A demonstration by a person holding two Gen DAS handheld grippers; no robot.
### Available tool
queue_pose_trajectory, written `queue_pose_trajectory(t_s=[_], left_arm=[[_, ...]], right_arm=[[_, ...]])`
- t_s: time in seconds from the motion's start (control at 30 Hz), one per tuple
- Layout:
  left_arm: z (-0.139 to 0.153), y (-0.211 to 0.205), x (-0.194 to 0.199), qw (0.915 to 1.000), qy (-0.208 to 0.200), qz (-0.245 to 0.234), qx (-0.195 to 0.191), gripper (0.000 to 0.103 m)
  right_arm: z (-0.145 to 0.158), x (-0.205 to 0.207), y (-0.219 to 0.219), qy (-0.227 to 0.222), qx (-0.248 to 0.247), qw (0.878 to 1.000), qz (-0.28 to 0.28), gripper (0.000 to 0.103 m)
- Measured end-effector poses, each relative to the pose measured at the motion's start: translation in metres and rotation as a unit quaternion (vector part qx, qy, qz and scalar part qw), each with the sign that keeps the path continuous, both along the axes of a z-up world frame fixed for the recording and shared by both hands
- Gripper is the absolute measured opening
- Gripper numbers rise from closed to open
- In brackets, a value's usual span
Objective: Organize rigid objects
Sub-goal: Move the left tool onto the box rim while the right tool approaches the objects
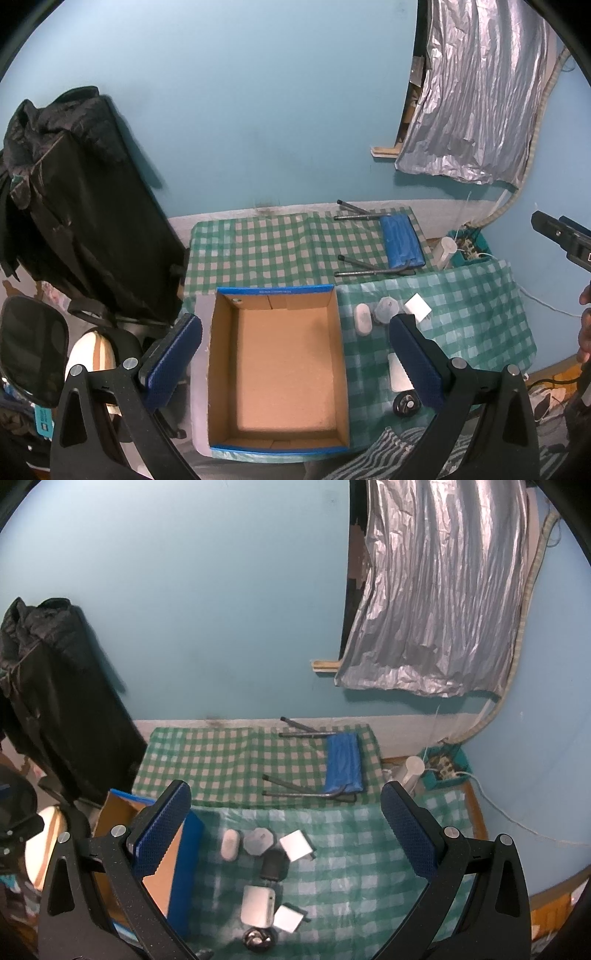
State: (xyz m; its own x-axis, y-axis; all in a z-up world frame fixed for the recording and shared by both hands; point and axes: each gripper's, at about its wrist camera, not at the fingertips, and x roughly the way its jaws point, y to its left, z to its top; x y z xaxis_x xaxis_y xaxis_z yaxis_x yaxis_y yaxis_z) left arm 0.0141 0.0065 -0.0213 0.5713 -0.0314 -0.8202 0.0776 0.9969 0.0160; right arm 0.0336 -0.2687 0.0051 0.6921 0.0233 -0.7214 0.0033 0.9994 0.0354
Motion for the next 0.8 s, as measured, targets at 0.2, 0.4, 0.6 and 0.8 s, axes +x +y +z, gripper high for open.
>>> queue_pose_trajectory(t_s=[0.2,0.4,0.6,0.8], left_arm=[[-0.015,0.010,0.006,0.9998,0.019,0.001,0.011,0.102],[-0.038,0.026,0.012,0.9988,0.046,0.009,0.016,0.102],[-0.062,0.043,0.012,0.9968,0.078,0.018,0.010,0.102],[-0.094,0.063,0.010,0.9928,0.114,0.031,0.017,0.102]], right_arm=[[-0.017,0.006,0.000,0.029,0.004,1.000,-0.003,0.101],[-0.034,0.011,0.000,0.054,0.003,0.999,0.005,0.101],[-0.063,0.015,0.001,0.092,0.005,0.996,0.014,0.101],[-0.102,0.015,0.001,0.141,0.021,0.989,0.032,0.101]])
